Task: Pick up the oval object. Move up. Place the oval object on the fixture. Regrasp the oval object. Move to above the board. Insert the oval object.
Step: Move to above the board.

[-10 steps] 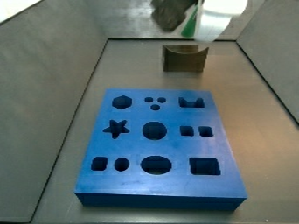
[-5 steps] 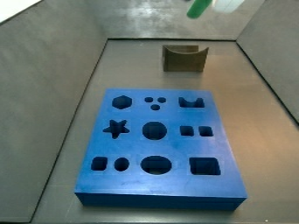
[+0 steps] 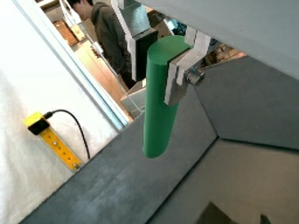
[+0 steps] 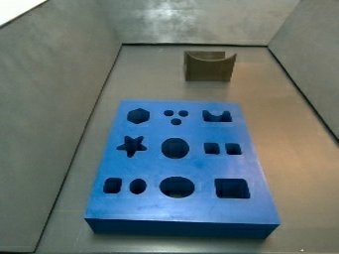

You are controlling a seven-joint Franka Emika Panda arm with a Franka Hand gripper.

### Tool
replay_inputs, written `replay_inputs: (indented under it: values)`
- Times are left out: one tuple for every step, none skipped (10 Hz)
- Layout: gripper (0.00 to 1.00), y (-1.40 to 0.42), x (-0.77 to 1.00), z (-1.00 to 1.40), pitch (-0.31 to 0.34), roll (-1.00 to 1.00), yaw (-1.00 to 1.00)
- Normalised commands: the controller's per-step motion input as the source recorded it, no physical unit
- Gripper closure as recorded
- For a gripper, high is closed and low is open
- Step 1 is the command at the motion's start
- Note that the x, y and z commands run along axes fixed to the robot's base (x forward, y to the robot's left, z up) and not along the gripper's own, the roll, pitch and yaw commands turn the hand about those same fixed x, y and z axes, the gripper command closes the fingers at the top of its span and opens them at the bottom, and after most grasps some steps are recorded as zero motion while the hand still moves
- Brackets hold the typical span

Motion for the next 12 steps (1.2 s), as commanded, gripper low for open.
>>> replay_inputs:
  values:
    - [1.0, -0.02, 0.08, 0.75, 0.105, -0.05, 0.02]
    - [1.0, -0.02, 0.05, 0.49, 0.141, -0.05, 0.03]
    - [1.0, -0.02, 0.04, 0.33, 0.162, -0.05, 0.04]
    - [1.0, -0.03, 0.04, 0.18, 0.175, -0.06, 0.06]
    - [1.0, -1.0, -0.77, 0.05, 0.011, -0.5, 1.0]
    - [1.0, -1.0, -0.77, 0.04, 0.006, -0.49, 1.0]
    - [1.0, -1.0, -0.77, 0.05, -0.035, -0.48, 1.0]
    - [1.0, -1.0, -0.77, 0.04, -0.063, -0.47, 1.0]
    - [1.0, -1.0, -0.77, 0.05, -0.094, -0.46, 1.0]
    - [1.0, -1.0, -0.79, 0.05, -0.132, -0.44, 1.0]
    - [1.0, -1.0, -0.81, 0.05, -0.16, -0.43, 1.0]
    - [1.0, -1.0, -0.83, 0.06, -0.189, -0.42, 1.0]
